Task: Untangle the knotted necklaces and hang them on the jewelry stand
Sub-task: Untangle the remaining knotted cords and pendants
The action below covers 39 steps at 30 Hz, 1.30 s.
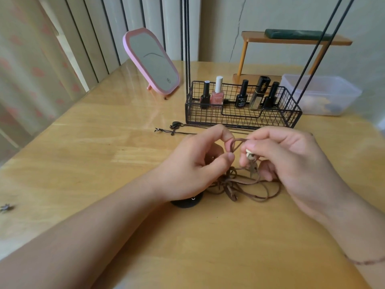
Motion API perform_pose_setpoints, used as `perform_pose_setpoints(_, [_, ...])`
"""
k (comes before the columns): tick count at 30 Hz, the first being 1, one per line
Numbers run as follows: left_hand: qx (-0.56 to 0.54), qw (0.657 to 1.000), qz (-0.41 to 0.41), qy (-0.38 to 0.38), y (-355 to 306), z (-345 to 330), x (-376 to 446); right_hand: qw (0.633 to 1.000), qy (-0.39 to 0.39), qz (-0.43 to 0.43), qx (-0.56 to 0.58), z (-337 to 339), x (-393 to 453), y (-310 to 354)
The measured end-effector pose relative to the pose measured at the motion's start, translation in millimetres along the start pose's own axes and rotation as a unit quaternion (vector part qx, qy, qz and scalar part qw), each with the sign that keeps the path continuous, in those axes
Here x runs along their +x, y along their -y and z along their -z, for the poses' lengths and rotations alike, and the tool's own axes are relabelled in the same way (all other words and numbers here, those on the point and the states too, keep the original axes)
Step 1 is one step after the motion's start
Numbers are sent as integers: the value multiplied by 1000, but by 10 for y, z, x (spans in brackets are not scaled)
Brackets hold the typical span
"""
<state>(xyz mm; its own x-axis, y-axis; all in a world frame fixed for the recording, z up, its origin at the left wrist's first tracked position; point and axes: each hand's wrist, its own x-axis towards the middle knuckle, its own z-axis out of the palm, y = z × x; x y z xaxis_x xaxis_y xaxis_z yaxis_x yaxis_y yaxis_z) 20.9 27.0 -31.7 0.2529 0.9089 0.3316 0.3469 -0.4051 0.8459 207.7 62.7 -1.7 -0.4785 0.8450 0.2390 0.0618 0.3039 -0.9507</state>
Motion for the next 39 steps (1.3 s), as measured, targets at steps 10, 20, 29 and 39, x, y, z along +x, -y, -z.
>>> perform_pose_setpoints(10, [15,997,50,58,31,37,8,983,-53,-42,171,289,109,67])
perform_pose_setpoints(20, [44,997,23,56,0,68,-13,982,-83,-45,163,372,169,53])
perform_pose_setpoints(29, [38,999,19,32,-26,51,-10,982,-124,-29,-137,354,183,-137])
perform_pose_setpoints(39, [36,999,10,0,-18,62,11,971,-78,-14,-227,354,198,-179])
